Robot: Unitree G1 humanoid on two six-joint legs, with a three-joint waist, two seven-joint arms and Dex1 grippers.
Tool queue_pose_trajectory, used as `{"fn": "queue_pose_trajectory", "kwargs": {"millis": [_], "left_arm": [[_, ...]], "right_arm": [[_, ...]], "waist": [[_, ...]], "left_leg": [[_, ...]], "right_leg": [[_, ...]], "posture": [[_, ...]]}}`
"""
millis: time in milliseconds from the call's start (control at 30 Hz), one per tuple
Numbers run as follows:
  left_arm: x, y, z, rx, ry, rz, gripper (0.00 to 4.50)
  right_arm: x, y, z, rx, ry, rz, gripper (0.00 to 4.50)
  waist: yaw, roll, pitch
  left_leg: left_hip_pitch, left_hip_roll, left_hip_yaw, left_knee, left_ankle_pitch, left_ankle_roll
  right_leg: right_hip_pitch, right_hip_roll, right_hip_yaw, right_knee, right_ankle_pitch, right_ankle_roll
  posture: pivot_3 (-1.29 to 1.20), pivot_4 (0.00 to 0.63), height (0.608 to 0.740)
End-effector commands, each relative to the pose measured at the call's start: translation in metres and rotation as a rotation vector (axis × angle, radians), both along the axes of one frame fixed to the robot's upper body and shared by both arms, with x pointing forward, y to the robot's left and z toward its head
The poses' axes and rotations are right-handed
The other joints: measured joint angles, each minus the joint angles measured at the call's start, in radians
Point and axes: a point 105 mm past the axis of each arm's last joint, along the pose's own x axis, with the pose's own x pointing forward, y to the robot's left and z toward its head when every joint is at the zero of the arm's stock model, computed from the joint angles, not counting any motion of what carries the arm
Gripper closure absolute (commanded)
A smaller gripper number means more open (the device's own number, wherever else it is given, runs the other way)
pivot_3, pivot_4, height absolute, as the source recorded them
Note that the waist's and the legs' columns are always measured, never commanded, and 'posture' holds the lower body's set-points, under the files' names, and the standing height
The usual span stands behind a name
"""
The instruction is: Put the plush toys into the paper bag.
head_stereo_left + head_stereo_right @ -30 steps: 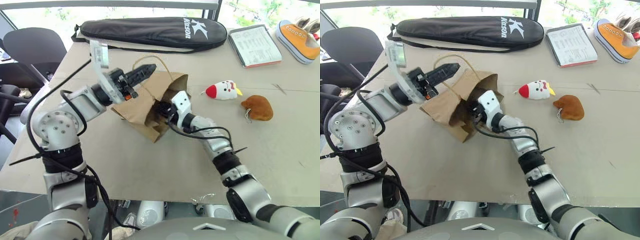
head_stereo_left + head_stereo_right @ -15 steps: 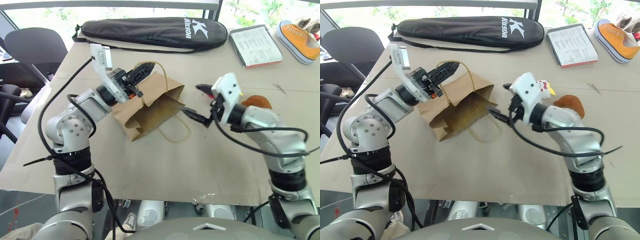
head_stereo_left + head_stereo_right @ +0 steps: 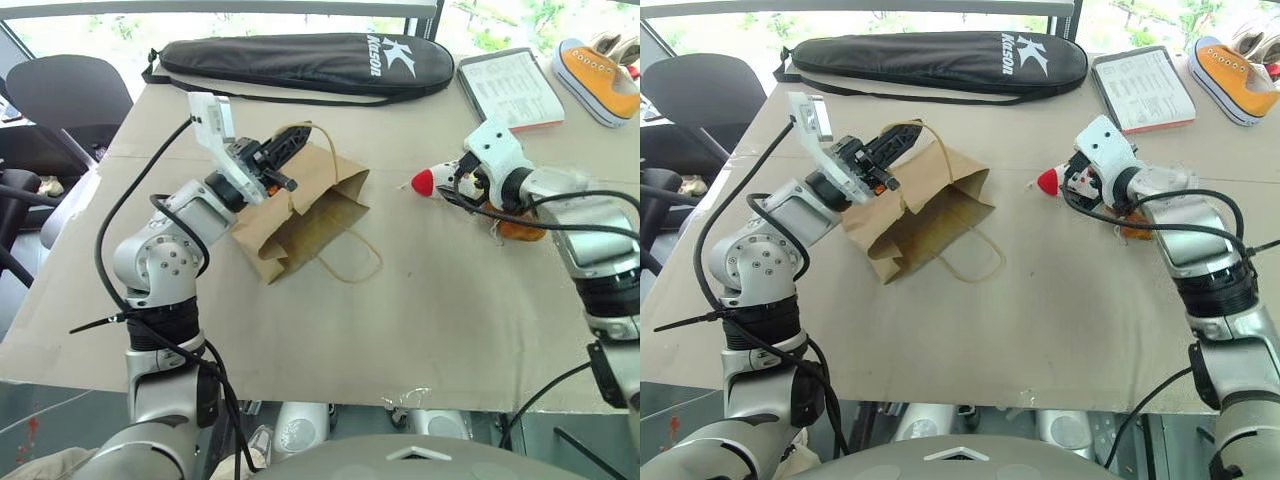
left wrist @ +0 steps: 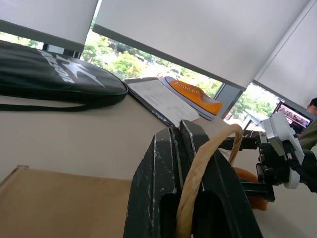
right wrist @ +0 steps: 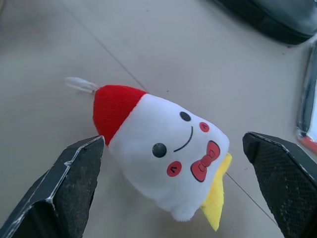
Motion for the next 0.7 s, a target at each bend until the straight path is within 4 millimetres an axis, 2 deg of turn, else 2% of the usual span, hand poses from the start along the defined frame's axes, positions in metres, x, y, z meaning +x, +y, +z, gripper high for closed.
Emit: {"fn": "queue_pose_trajectory", "kwargs": {"millis": [33,167,300,367,433,533,700], "left_arm": [[-0.007,-0.002,0.015,-0.006,-0.075,0.003,4.5],[-0.009,-0.002,0.016,-0.014,-0.081,0.01,4.5],[-0.011,-0.001,0.017,-0.029,-0.082,0.019,4.5],[-0.011,0.0,0.019,-0.055,-0.073,0.022,4.5],[-0.011,0.0,0.02,-0.083,-0.063,0.017,4.5],[-0.009,0.0,0.024,-0.133,-0.045,0.012,4.5],[-0.005,-0.001,0.027,-0.226,0.005,-0.003,4.5]], "right_arm": [[0.017,0.005,-0.002,0.04,0.05,-0.01,0.05],[0.034,0.002,-0.023,0.011,0.126,-0.062,0.05],[0.035,0.004,-0.033,-0.012,0.152,-0.037,1.2],[0.034,0.005,-0.031,-0.006,0.14,-0.017,2.14],[0.032,0.004,-0.023,0.01,0.089,0.008,3.13],[0.022,0.005,-0.003,0.046,-0.01,0.072,4.3],[-0.021,0.02,0.035,0.118,-0.15,0.227,4.42]], "waist": [[0.0,0.0,0.0],[-0.002,0.0,0.0],[0.002,0.0,0.0],[0.001,0.0,0.0],[0.001,0.0,0.0],[0.003,0.0,0.0],[0.002,0.0,0.001]], "left_leg": [[0.0,0.0,0.0,0.0,0.0,0.0],[0.0,0.001,0.0,0.0,0.0,0.0],[-0.001,0.0,0.0,0.0,0.0,0.0],[-0.001,0.0,0.0,0.0,0.0,0.0],[-0.001,0.0,0.0,0.0,0.0,0.0],[-0.001,0.0,-0.001,0.0,0.0,0.0],[-0.002,0.0,-0.001,0.0,0.0,0.0]], "right_leg": [[0.0,0.0,0.0,0.0,0.0,0.0],[0.0,0.001,0.0,0.0,0.0,0.0],[0.0,-0.001,0.0,0.0,0.0,0.0],[0.0,-0.001,0.0,0.0,0.0,0.0],[0.0,-0.001,-0.001,0.0,0.0,0.0],[0.0,-0.001,-0.001,0.001,0.0,0.0],[0.0,-0.002,-0.001,0.0,0.0,0.0]], "posture": [[0.0,0.15,0.74],[0.0,0.15,0.74],[0.0,0.15,0.74],[0.0,0.15,0.74],[0.0,0.15,0.74],[0.0,0.15,0.74],[0.0,0.15,0.74]]}}
